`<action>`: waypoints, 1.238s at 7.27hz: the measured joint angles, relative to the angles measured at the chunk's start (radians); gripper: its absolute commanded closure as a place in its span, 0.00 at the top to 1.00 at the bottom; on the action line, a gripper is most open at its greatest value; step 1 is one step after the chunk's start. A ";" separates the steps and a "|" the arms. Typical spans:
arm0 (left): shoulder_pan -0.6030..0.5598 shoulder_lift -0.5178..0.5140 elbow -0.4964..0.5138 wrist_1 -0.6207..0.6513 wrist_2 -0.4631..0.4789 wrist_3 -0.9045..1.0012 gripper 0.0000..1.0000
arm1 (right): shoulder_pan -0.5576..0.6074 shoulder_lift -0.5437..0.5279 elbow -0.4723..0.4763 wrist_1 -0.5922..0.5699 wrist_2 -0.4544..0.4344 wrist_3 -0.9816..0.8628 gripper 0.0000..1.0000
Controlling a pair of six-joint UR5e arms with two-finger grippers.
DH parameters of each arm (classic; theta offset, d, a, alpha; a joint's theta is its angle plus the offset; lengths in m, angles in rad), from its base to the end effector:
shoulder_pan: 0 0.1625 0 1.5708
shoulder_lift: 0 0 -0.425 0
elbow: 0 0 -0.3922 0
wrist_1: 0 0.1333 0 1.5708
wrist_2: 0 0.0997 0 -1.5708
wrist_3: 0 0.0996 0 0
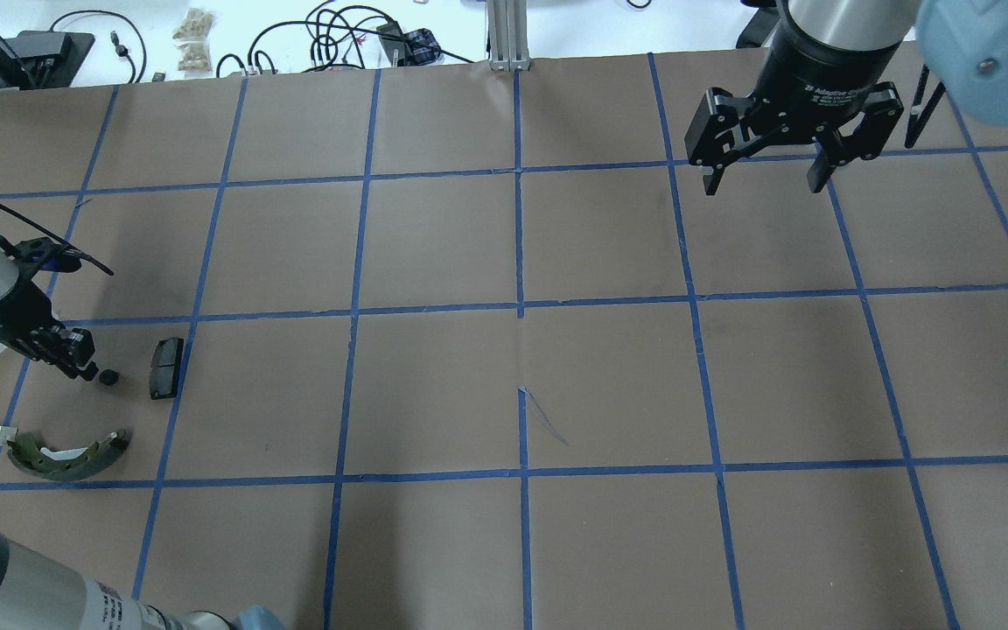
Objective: Place bearing gear from tray to pile
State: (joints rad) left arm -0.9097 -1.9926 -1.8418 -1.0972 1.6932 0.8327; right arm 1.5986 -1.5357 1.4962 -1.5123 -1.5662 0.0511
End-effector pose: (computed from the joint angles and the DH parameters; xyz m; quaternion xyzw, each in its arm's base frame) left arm 0.2431 -0.5098 0.1816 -0.0917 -0.9879 -0.1214 0.0296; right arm 0.1477 -0.5007 0.5013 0.0117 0.9999 0.0096 0.0019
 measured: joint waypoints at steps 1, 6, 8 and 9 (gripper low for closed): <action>0.000 0.000 -0.004 -0.001 -0.001 -0.001 0.54 | 0.000 0.000 0.000 0.000 0.000 0.001 1.00; -0.004 0.017 0.010 -0.024 -0.001 -0.002 1.00 | 0.000 0.000 0.000 -0.001 -0.001 0.001 1.00; -0.042 0.045 0.082 -0.122 -0.011 -0.037 1.00 | 0.000 0.000 0.001 -0.003 -0.001 0.001 1.00; -0.093 0.068 0.131 -0.196 -0.020 -0.089 1.00 | 0.000 0.000 0.001 -0.002 -0.001 0.001 1.00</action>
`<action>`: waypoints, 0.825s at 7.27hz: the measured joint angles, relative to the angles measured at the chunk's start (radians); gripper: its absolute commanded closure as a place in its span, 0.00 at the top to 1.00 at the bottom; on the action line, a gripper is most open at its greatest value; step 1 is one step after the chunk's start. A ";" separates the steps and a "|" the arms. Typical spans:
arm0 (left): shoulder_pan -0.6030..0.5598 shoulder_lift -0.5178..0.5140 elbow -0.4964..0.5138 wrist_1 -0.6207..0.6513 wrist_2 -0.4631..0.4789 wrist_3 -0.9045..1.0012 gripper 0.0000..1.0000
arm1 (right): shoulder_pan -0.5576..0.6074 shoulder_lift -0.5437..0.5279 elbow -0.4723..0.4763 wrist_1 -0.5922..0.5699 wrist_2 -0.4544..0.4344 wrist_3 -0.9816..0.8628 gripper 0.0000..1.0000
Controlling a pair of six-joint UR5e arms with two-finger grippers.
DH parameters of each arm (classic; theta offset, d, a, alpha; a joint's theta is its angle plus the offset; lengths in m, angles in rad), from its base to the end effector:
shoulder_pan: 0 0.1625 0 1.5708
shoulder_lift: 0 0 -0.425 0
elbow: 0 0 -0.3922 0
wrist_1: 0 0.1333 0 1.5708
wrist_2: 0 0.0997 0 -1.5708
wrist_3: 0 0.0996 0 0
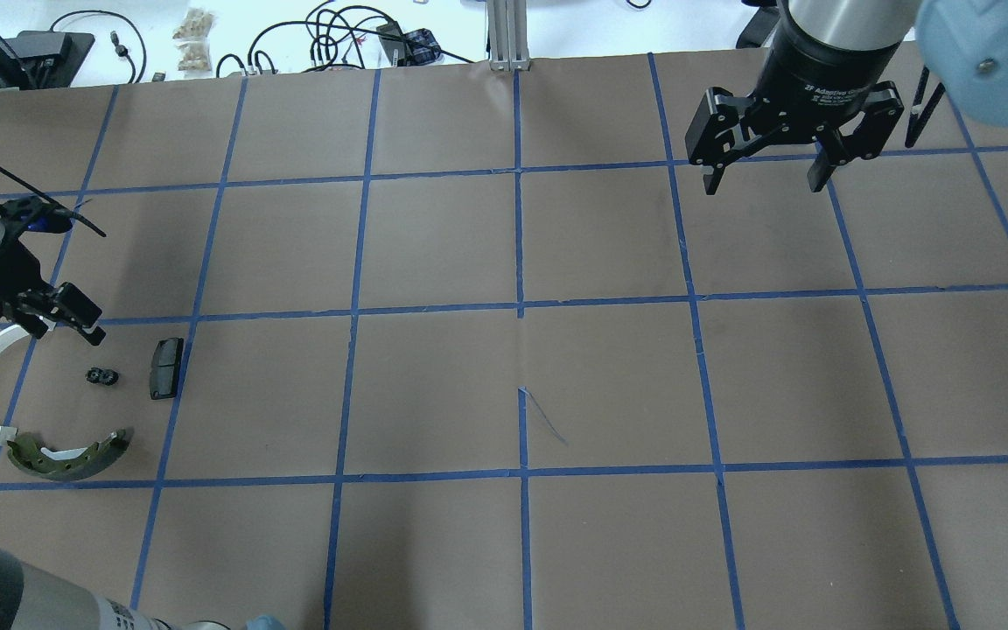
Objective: Place bearing gear from tray to pile
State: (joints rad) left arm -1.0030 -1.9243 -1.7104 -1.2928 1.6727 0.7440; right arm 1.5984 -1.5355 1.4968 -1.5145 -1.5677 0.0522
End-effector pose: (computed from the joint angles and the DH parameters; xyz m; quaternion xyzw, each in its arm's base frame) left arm 0.2021 -0.5458 0.2575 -0.0928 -0.9886 -0.1158 0.0253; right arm 0.1475 -0.5010 0.5011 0.0123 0.9999 0.0089 0.0012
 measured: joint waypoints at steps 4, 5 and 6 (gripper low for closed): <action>-0.237 0.152 0.076 -0.165 -0.069 -0.219 1.00 | -0.001 0.000 0.000 0.001 -0.002 0.000 1.00; -0.305 0.204 0.080 -0.201 -0.094 -0.296 1.00 | -0.001 0.000 0.000 0.001 -0.002 0.000 1.00; -0.375 0.249 0.081 -0.221 -0.104 -0.357 1.00 | -0.002 0.001 0.000 0.002 -0.001 0.000 1.00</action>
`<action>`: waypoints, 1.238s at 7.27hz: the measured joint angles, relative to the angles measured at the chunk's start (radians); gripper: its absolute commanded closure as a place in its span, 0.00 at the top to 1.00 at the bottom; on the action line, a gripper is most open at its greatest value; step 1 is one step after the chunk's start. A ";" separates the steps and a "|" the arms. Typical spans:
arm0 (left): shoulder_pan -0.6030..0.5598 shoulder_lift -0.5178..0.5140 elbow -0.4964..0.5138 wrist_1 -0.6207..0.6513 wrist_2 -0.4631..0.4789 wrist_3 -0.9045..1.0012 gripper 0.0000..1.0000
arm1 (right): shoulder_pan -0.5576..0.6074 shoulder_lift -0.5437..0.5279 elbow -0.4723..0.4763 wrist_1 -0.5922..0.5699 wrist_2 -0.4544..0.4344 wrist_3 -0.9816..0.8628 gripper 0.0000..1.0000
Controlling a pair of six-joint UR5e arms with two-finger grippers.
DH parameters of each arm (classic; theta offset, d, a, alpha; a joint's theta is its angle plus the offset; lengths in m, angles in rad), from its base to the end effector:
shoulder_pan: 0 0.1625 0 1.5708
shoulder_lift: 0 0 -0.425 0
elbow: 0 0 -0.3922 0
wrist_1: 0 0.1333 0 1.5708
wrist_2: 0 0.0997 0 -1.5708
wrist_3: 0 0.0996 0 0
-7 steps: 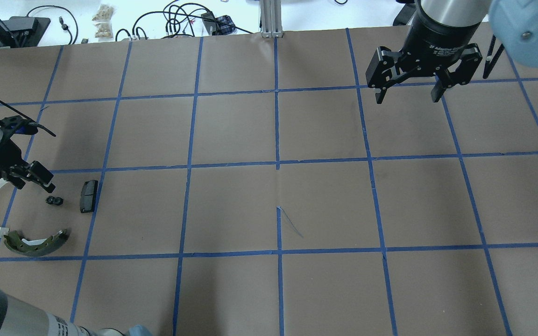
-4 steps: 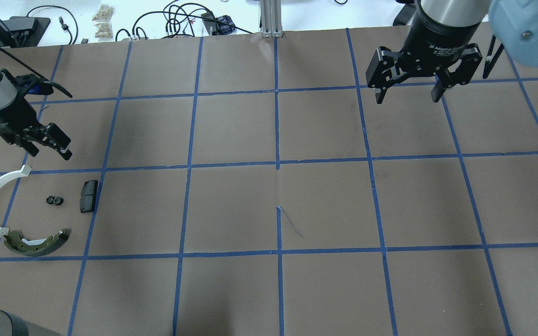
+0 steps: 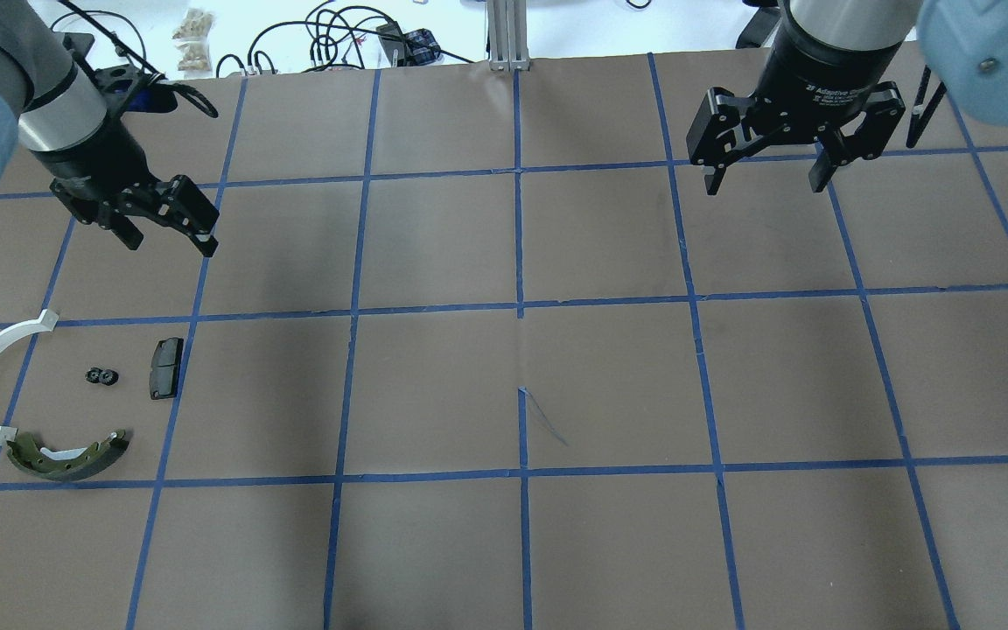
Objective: Place bearing gear from tray to pile
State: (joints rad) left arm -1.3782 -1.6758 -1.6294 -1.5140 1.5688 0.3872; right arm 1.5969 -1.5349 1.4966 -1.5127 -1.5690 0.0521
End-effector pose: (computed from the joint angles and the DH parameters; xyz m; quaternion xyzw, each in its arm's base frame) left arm -0.0315 -0.5360 0.4116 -0.0970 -0.9939 -0.0509 0.0162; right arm 0.1466 -0.5012 0.5007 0.0130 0.9999 0.0099 0.0005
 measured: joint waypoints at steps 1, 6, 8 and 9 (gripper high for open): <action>-0.057 0.034 0.000 -0.020 -0.002 -0.029 1.00 | 0.000 0.000 0.000 0.000 0.000 0.000 1.00; -0.121 0.184 -0.066 -0.118 -0.015 -0.173 1.00 | -0.001 0.000 0.000 0.001 -0.008 -0.003 1.00; -0.143 0.225 -0.093 -0.114 -0.016 -0.239 1.00 | -0.001 0.000 0.000 0.001 -0.008 -0.003 1.00; -0.159 0.233 -0.097 -0.109 -0.014 -0.269 1.00 | 0.000 0.000 0.000 0.000 -0.007 -0.003 1.00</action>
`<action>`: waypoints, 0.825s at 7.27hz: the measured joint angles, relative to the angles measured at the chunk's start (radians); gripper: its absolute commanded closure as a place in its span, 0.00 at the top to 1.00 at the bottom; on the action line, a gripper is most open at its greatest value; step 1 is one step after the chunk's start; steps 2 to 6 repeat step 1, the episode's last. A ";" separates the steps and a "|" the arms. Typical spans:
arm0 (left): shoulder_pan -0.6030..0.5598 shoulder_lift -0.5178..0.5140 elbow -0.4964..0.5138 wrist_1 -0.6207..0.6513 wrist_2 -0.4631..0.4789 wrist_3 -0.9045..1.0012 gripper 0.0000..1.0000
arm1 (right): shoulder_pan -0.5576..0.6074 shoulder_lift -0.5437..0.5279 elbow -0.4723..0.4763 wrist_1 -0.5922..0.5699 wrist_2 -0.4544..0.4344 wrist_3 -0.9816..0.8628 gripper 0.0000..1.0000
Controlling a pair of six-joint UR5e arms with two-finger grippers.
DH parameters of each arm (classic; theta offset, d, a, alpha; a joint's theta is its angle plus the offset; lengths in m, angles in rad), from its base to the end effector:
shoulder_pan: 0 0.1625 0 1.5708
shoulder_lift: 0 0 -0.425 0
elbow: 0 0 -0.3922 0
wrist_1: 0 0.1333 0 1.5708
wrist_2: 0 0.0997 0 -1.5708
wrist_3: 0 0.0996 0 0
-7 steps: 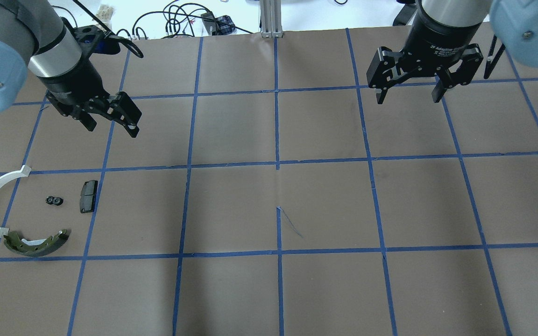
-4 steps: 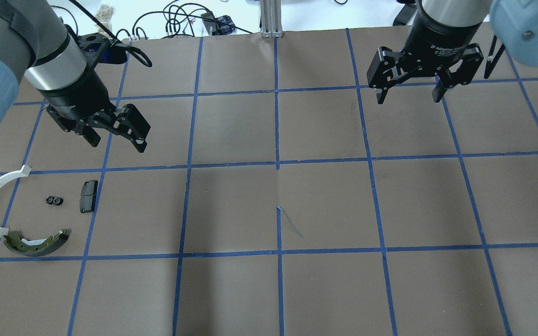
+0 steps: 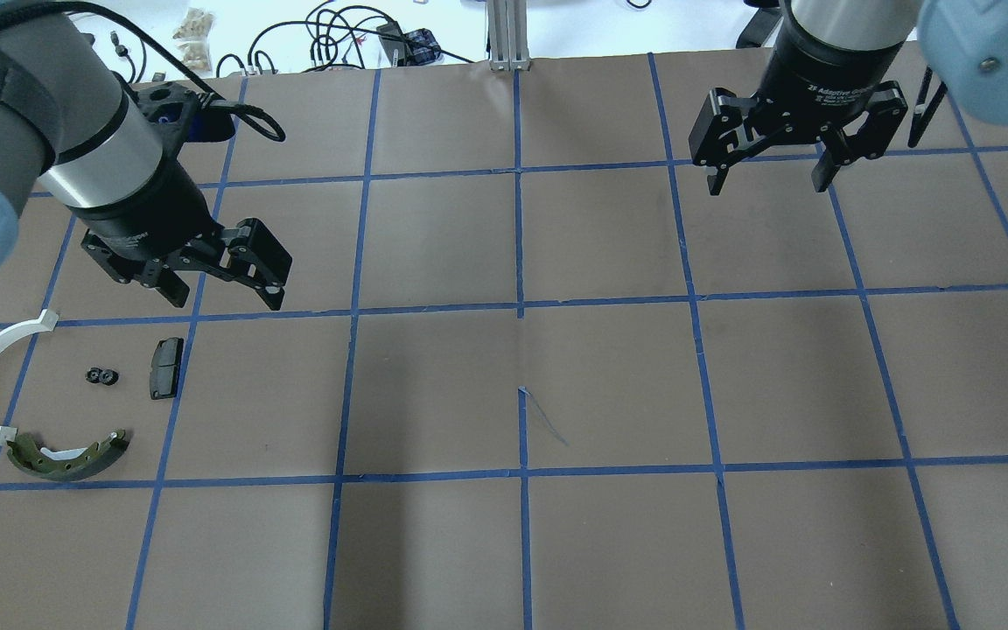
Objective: Place bearing gear from tray to pile
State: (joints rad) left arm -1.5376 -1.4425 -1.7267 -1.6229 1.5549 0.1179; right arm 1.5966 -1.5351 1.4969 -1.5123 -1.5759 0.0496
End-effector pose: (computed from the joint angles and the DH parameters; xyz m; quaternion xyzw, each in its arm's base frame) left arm -0.1206 -0.4334 0.4660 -0.0420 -0.9983 -0.0391 0.0109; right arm 0.1458 -0.5011 0.5006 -0.0119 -0.9999 -0.0100 0.0029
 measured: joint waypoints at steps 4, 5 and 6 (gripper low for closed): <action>-0.010 0.004 0.000 0.005 0.000 -0.017 1.00 | 0.000 0.000 0.000 -0.001 0.002 0.000 1.00; -0.010 0.004 0.000 0.005 0.000 -0.017 1.00 | 0.000 0.000 0.000 -0.001 0.002 0.000 1.00; -0.010 0.004 0.000 0.005 0.000 -0.017 1.00 | 0.000 0.000 0.000 -0.001 0.002 0.000 1.00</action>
